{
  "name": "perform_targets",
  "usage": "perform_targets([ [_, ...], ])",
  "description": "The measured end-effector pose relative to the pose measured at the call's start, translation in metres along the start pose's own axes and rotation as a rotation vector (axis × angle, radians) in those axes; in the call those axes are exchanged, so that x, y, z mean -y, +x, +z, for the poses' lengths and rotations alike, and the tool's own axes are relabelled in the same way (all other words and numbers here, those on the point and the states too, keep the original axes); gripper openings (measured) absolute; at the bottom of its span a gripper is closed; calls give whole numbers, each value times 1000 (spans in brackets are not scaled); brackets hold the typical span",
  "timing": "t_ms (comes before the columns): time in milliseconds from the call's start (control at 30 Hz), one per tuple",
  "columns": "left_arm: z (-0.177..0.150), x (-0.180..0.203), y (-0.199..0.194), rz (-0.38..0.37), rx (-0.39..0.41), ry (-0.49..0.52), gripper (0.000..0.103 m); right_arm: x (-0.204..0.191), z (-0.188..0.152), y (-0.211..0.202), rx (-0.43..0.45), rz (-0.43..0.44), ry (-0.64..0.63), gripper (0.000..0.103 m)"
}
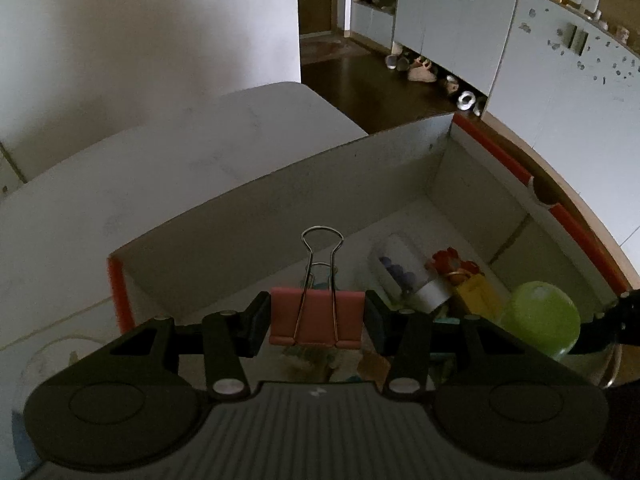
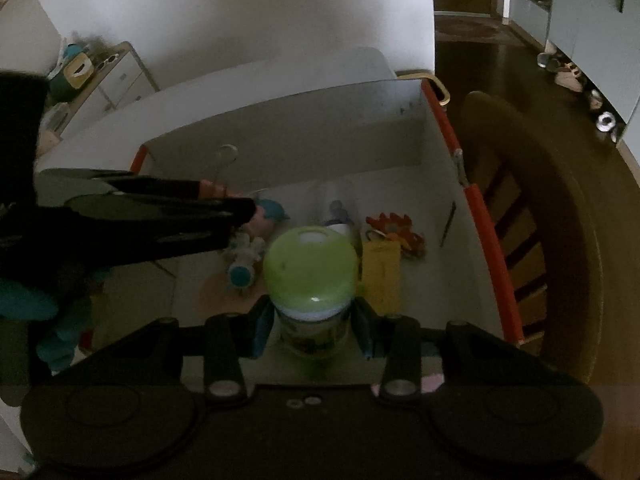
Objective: Organize rigid objects
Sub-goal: 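Lower and release the jar with the right tool while the left releases the binder clip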
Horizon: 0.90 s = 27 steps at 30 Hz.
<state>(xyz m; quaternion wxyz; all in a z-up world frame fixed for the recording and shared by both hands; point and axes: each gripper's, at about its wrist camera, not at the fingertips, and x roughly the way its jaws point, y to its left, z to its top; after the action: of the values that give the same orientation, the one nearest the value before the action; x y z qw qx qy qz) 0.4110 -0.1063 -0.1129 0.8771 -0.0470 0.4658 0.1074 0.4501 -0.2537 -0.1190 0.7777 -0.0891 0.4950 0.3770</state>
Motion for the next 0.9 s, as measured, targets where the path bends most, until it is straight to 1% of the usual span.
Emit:
perform_targets([
  [200, 2, 7, 15, 16, -37, 6, 49, 8, 8, 12, -7, -5, 14, 41],
  [333, 2, 7, 22, 26, -53, -1, 49, 15, 11, 22, -13, -26, 38, 41],
  [567, 1, 7, 29, 39, -81, -9, 49, 29, 15, 28, -15, -29, 81, 41],
  [667, 3, 9, 30, 42, -97, -7, 49, 29, 15, 27, -13, -36, 75, 42],
  [767, 4, 10, 29, 40, -103, -11, 50, 29, 15, 24, -11, -23, 79, 44],
  [833, 3, 10, 28, 37, -114, -15, 49, 28, 15, 22, -7, -19, 80, 50],
  [900, 3, 9, 27, 30, -119, -26, 50, 27, 13, 20, -6, -18, 77, 53],
])
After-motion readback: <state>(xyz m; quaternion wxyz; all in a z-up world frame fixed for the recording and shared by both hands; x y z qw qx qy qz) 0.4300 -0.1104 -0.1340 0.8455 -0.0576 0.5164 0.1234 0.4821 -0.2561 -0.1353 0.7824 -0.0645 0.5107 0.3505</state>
